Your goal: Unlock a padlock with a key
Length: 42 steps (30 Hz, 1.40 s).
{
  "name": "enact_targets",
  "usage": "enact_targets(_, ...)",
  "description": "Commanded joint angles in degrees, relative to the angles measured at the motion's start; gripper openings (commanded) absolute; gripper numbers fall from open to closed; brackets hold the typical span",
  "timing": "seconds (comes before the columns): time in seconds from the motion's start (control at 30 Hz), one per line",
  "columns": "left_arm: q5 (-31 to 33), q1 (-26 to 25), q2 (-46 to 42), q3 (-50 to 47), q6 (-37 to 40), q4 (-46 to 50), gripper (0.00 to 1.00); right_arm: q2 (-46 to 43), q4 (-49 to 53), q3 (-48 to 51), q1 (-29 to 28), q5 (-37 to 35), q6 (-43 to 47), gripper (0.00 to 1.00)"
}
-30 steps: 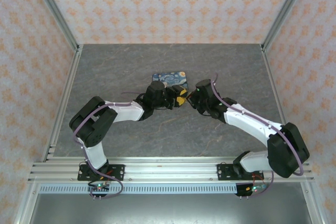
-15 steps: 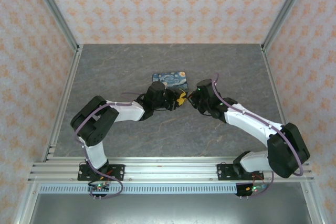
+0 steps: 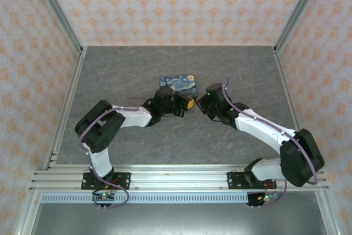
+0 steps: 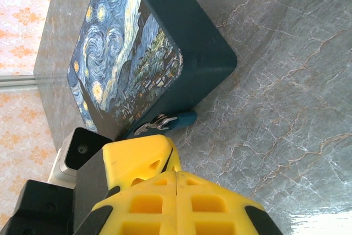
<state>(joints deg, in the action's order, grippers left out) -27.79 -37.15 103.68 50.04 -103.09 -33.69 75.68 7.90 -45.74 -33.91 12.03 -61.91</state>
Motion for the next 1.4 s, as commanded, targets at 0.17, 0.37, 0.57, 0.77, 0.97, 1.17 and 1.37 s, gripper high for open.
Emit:
enact_targets(0.17, 1.2, -0.3, 0.4, 0.7, 3.6, 1.8, 0.0, -2.5, -1.3, 1.4, 0.8, -0.5, 0.2, 0.1)
enact_targets(0.37, 3.5, 0.9, -2.0, 2.2, 14.4, 5.0, 0.0, -7.5, 0.2, 4.3, 4.2, -0.8, -0.8, 0.43)
enact_targets(0.57, 5.9, 2.5, -4.1, 3.0, 25.4, 1.8, 0.0, -10.9, -10.1, 9.1, 6.0, 2.7, -9.3, 0.48)
enact_targets(0.77, 9.0, 3.3, -5.4, 4.1, 31.4, -1.8, 0.0, -7.5, -24.3, 10.6, 5.4, 6.1, -21.0, 0.57)
enact_targets(0.97, 11.4, 3.3, -3.9, 3.8, 29.0, -8.6, 0.0, -4.6, -29.3, 8.6, 2.0, 2.3, -27.7, 0.59)
enact_targets(1.17, 12.7, 3.1, -3.4, 3.4, 27.3, -11.6, 0.0, -0.3, -33.9, 6.8, -0.4, -0.3, -31.9, 0.58)
enact_targets(1.37, 12.7, 2.8, -3.4, 3.0, 26.8, -12.2, 0.0, 3.7, -36.5, 4.5, -1.7, -1.4, -33.4, 0.56)
